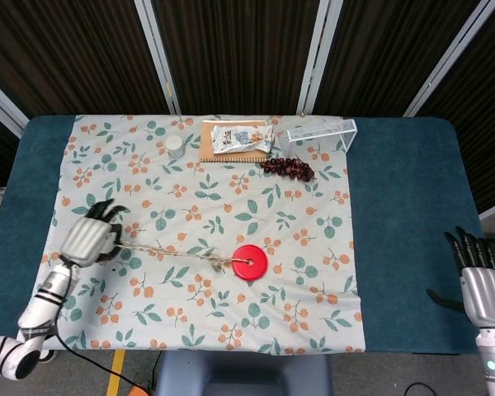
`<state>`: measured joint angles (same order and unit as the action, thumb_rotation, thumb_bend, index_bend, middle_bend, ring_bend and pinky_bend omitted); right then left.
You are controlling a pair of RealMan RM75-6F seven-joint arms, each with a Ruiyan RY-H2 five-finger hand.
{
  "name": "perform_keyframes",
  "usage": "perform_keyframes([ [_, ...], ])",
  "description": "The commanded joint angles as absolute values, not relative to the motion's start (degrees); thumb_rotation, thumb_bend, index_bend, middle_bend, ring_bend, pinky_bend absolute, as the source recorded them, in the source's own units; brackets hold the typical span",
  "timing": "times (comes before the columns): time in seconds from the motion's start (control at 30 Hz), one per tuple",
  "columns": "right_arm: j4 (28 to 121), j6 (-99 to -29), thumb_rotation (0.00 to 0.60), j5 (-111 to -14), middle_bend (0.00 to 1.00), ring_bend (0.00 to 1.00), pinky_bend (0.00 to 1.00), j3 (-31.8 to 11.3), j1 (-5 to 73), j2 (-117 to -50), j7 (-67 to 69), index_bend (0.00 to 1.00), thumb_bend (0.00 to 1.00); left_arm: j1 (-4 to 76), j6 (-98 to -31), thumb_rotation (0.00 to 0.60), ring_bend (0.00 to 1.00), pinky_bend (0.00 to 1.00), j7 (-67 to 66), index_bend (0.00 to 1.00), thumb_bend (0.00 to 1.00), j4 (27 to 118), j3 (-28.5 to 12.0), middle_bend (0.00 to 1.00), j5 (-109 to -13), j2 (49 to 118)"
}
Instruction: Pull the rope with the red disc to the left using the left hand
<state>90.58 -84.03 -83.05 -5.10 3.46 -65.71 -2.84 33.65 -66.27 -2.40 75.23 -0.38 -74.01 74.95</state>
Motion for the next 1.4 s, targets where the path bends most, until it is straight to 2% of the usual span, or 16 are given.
perform_keyframes([
  [0.03,90.6,-83.6,0.6,-83.3,0.0,0.0,0.0,-5.0,3.8,-66.0,-3.4,0.0,0.07,26.9,-72.5,0.6,0.0,0.13,-7.6,0.87,0.82,67.6,-5.5,0.18,-61.2,74.6],
  [0.17,90.8,-83.4,0.6,-83.5,0.0,0.0,0.0,-4.9,4.1,-65.9,-3.9,0.0,0.07,25.5,-72.2,0.6,0.0,0.13,-9.7,0.87,0.83,64.3,-9.8,0.18,-54.4,74.7],
  [0.3,90.8,-83.4,0.6,-83.7,0.0,0.0,0.0,-4.9,4.3,-65.8,-3.9,0.0,0.07,24.9,-72.3,0.6,0.0,0.12,-12.6,0.88,0.83,62.8,-12.2,0.19,-50.8,74.7],
  [0.37,90.6,-83.3,0.6,-83.6,0.0,0.0,0.0,-4.9,4.3,-65.8,-3.6,0.0,0.07,24.4,-75.6,0.6,0.02,0.11,-15.7,0.88,0.85,60.8,-14.7,0.21,-47.7,76.2],
  [0.53,90.4,-83.1,0.6,-83.5,0.0,0.0,0.0,-4.9,4.4,-65.8,-3.5,0.0,0.07,24.2,-75.7,0.6,0.03,0.12,-16.2,0.89,0.86,60.6,-15.7,0.23,-46.9,76.7],
  [0.63,89.9,-82.6,0.6,-83.4,0.0,0.0,0.0,-4.7,4.6,-66.1,-3.2,0.0,0.07,23.8,-76.3,0.6,0.02,0.11,-16.4,0.89,0.86,60.5,-15.9,0.22,-48.0,76.8],
  [0.77,89.6,-82.8,0.6,-83.3,0.0,0.0,0.0,-4.7,4.5,-66.3,-2.9,0.0,0.07,24.4,-77.9,0.6,0.04,0.13,-8.7,0.88,0.84,67.2,-16.3,0.22,-55.6,75.9],
  [0.9,89.4,-82.6,0.6,-83.0,0.0,0.0,0.0,-4.6,4.5,-66.6,-2.5,0.0,0.07,25.2,-78.6,0.6,0.05,0.15,-3.6,0.87,0.82,71.2,-14.4,0.24,-64.3,75.4],
  [1.0,89.1,-82.5,0.6,-82.9,0.0,0.0,0.0,-4.4,4.4,-66.8,-1.9,0.0,0.07,26.2,-76.0,0.6,0.06,0.16,-2.6,0.85,0.8,71.6,-12.4,0.24,-67.7,75.8],
  [1.07,88.9,-82.6,0.6,-82.8,0.0,0.0,0.0,-4.4,4.3,-66.8,-1.6,0.0,0.07,26.7,-73.2,0.6,0.05,0.16,-2.0,0.76,0.76,71.5,-11.0,0.21,-68.8,75.8],
  [1.17,88.6,-82.8,0.6,-82.6,0.0,0.0,0.0,-4.5,4.0,-66.6,-1.2,0.0,0.07,26.8,-70.7,0.6,0.01,0.15,0.6,0.44,0.6,71.1,-8.9,0.15,-71.8,75.5],
  [1.27,88.4,-82.7,0.6,-82.0,0.0,0.0,0.0,-4.6,3.9,-66.5,-1.0,0.0,0.07,26.8,-69.2,0.6,0.0,0.11,5.2,0.11,0.49,70.3,-6.5,0.09,-75.9,75.1],
  [1.3,88.4,-82.6,0.6,-81.9,0.0,0.0,0.0,-4.6,4.0,-66.5,-1.0,0.0,0.07,27.0,-67.8,0.6,0.0,0.09,6.7,0.04,0.45,70.3,-5.6,0.05,-77.0,74.6],
  [1.33,88.3,-82.5,0.6,-81.8,0.0,0.0,0.0,-4.6,4.0,-66.6,-1.0,0.0,0.07,27.3,-65.7,0.6,0.0,0.08,7.5,0.0,0.4,70.4,-4.6,0.02,-77.5,73.8],
  [1.4,88.3,-82.4,0.6,-81.9,0.0,0.0,0.0,-4.6,4.1,-66.8,-1.2,0.0,0.07,28.1,-61.0,0.6,0.0,0.07,7.2,0.0,0.36,71.3,-3.6,0.0,-76.5,72.0],
])
